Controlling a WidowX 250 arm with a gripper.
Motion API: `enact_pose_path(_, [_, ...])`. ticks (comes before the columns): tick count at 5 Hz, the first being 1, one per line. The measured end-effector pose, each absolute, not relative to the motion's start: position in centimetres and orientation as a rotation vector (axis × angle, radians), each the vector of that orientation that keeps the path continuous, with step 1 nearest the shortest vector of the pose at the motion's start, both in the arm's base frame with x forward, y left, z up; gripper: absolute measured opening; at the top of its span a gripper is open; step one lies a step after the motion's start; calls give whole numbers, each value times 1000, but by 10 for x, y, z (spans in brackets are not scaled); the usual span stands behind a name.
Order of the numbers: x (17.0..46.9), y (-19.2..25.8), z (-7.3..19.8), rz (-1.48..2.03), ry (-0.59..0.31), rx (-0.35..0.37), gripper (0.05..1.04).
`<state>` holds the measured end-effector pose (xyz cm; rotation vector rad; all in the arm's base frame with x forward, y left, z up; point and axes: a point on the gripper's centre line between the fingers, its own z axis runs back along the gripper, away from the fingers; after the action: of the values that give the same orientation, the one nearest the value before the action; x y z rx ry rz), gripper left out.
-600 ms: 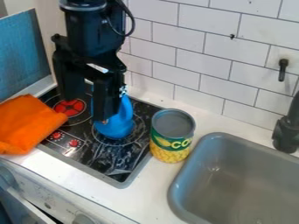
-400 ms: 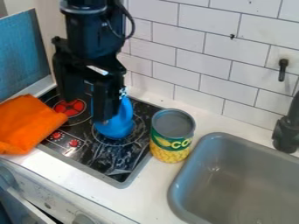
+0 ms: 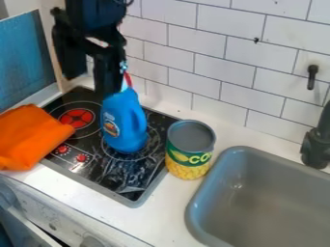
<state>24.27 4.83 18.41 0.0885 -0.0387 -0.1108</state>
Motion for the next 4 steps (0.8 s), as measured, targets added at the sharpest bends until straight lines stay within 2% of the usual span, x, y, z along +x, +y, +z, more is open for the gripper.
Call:
enact_pose_path(2, [281, 76, 189, -75, -77, 90, 1007])
enact_pose_path(4, [292, 76, 182, -72, -56, 76, 1007])
